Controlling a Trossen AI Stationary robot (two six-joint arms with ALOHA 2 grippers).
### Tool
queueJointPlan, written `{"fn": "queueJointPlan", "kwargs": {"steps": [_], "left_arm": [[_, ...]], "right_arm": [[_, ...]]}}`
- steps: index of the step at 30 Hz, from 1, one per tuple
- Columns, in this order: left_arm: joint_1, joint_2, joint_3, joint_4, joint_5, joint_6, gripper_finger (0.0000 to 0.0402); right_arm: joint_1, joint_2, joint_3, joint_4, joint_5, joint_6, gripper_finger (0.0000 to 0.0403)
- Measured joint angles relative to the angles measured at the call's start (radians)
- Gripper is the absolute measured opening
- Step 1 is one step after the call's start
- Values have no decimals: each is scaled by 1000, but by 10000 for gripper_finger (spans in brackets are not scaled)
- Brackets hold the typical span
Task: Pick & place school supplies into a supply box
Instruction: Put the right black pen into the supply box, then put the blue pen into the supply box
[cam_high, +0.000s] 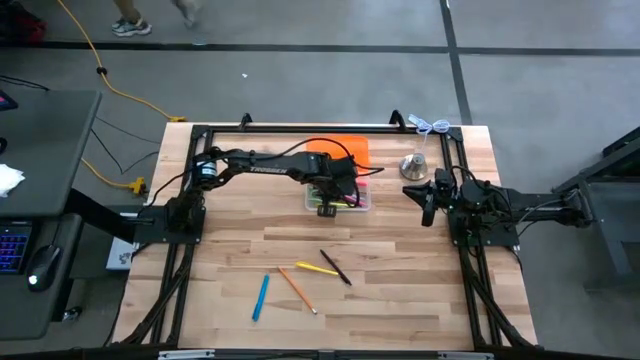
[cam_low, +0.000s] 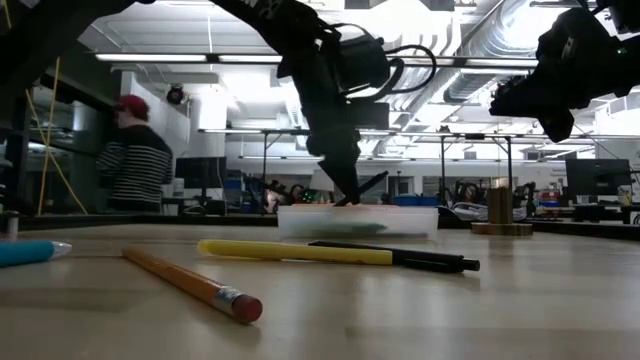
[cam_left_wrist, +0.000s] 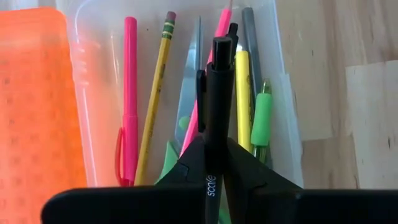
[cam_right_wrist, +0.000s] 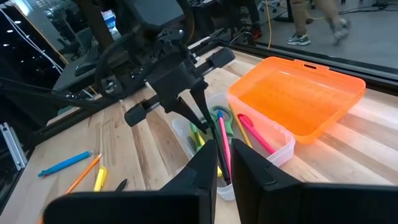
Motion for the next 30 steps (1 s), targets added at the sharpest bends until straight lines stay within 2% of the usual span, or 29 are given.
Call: {"fn": "queueJointPlan", "kwargs": {"steps": [17,30], "left_arm": [[1,0,0,9,0,5,58],[1,0,0,24,-31,8,129]], "right_arm": [[0,-2,0,-2,-3,-2,25],[0,-2,0,-2,-24,-3,26]]}}
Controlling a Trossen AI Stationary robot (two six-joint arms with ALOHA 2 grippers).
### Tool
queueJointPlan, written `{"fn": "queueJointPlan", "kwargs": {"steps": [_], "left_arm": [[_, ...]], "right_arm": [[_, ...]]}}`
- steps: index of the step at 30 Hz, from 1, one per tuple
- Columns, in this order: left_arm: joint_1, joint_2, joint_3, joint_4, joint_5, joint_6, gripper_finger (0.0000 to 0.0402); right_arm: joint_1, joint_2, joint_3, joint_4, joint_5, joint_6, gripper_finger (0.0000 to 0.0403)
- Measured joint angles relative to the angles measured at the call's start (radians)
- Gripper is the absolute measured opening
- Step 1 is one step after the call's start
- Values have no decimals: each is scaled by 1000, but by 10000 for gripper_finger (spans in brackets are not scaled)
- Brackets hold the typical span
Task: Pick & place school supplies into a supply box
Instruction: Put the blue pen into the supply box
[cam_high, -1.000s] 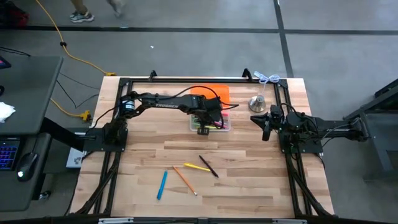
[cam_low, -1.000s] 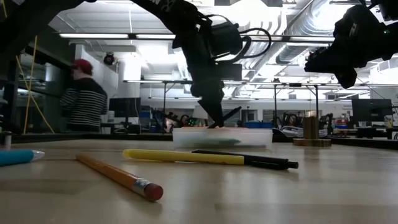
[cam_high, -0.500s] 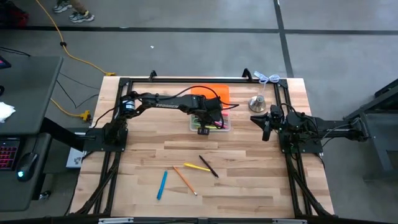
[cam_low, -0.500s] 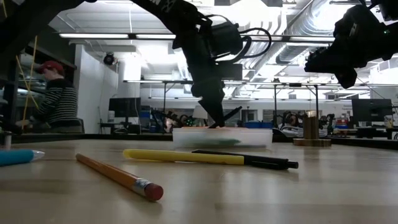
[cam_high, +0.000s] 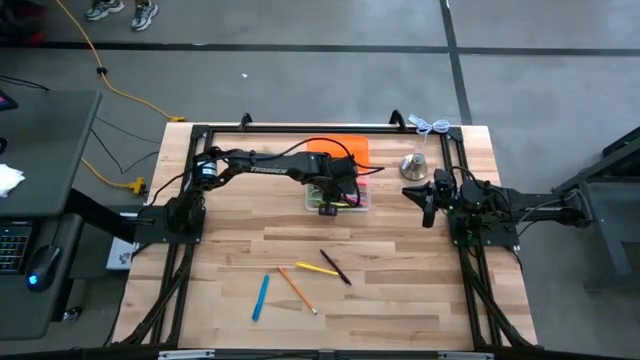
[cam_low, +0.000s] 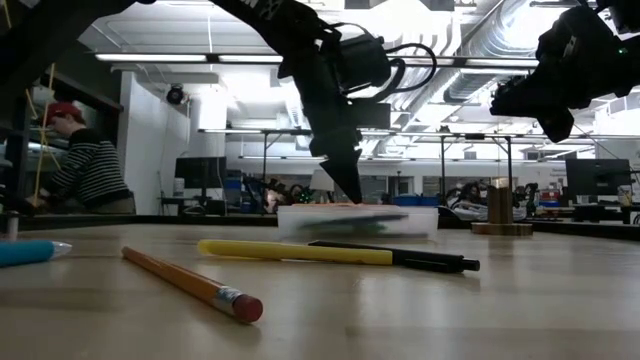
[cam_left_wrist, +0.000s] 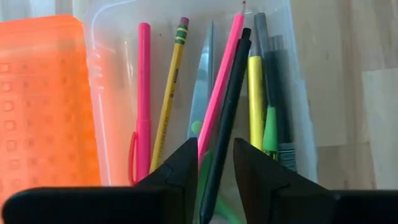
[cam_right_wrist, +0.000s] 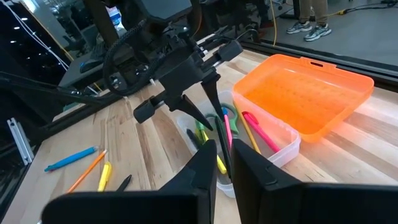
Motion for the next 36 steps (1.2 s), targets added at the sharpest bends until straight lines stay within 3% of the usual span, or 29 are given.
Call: {"fn": "queueJointPlan", "kwargs": {"steps": [7,14,27,36], "left_arm": [[0,0,4,-7,-54,-4,132],[0,-2,118,-147,-66,-39,133],[0,-2,411,-527,-91,-310,133],[-2,-2,502,-805,-35,-527,133]], "right_arm": [[0,0,0,0,0,0,26],[0,0,0,-1,0,0,28],[0,0,0,-2,0,-1,30],[0,0,0,-2,-1,-1,30]]}}
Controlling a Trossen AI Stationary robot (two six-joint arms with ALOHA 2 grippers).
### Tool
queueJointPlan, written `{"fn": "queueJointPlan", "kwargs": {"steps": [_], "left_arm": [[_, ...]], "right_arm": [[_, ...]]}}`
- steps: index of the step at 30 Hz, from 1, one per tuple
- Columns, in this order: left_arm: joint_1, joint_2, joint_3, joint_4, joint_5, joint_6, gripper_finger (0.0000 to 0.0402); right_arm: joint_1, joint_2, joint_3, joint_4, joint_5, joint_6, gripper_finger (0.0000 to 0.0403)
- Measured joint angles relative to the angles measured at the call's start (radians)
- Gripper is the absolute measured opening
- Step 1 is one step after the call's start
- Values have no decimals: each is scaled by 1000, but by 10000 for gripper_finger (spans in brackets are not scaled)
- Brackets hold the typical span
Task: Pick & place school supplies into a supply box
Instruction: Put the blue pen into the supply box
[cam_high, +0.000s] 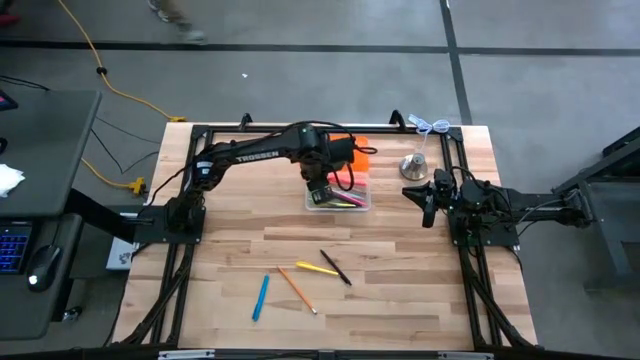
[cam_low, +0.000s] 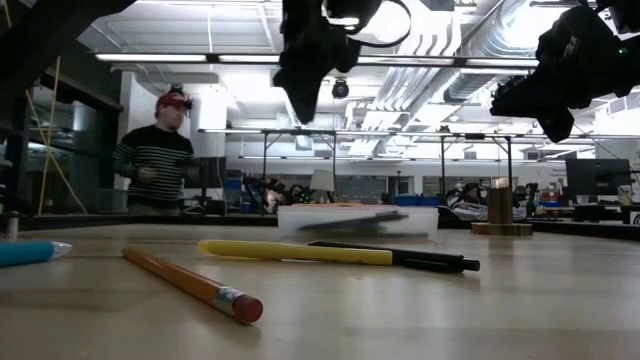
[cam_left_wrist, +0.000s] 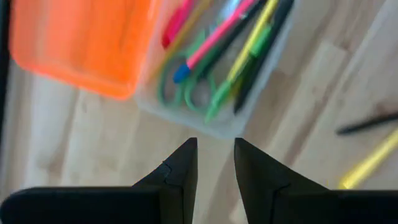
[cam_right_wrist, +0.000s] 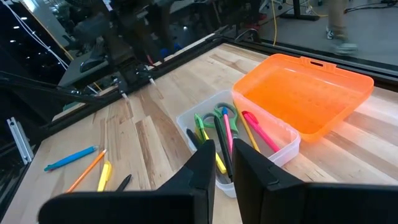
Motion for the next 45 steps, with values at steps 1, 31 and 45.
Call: {"fn": "queueJointPlan", "kwargs": {"steps": [1,31,45], "left_arm": [[-4,0,3,-18,16,-21,133],[-379,-81,-16,-75,6,-374,134],[-603,-81,-16,-75,-8,-739,134]], "right_arm": [[0,0,0,0,0,0,30],[0,0,0,-19,-4,4,32],[0,0,0,-19,-4,4,32]]}}
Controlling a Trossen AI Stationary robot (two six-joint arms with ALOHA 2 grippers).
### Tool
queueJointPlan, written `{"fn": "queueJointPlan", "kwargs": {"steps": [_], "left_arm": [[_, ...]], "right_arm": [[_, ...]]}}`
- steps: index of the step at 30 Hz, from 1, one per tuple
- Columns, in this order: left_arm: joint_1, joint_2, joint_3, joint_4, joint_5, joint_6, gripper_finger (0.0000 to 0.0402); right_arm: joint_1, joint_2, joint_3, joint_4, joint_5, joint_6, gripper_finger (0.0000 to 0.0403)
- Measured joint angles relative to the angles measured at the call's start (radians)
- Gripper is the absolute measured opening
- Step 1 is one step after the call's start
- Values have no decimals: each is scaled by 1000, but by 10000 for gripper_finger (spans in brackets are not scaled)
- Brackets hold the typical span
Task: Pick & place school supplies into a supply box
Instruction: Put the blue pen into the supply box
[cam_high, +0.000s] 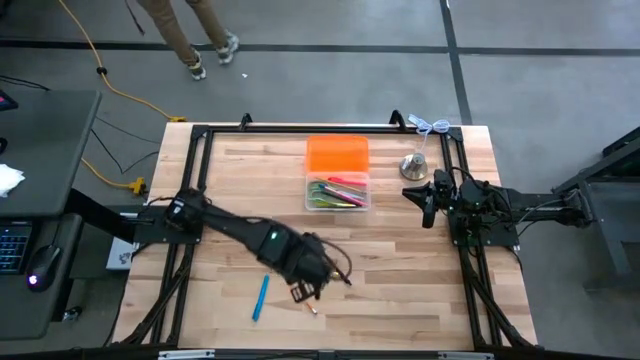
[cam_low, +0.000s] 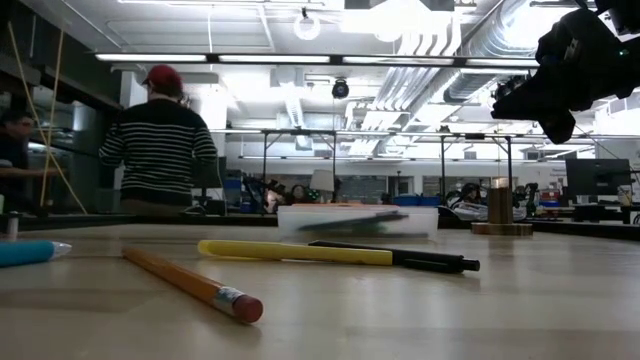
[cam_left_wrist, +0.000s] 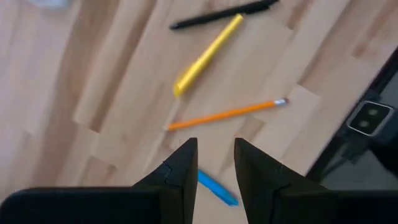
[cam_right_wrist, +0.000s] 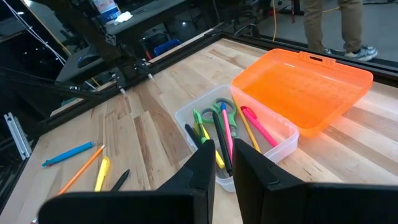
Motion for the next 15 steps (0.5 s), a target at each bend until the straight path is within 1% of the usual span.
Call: {"fn": "queueJointPlan", "kwargs": {"steps": [10,15], "left_arm": [[-117,0,-2,1,-13,-312,133],[-146,-1,-72,0,-4,-475,133]], "right_arm": [[0,0,0,0,0,0,32],[0,0,0,0,0,0,32]]}}
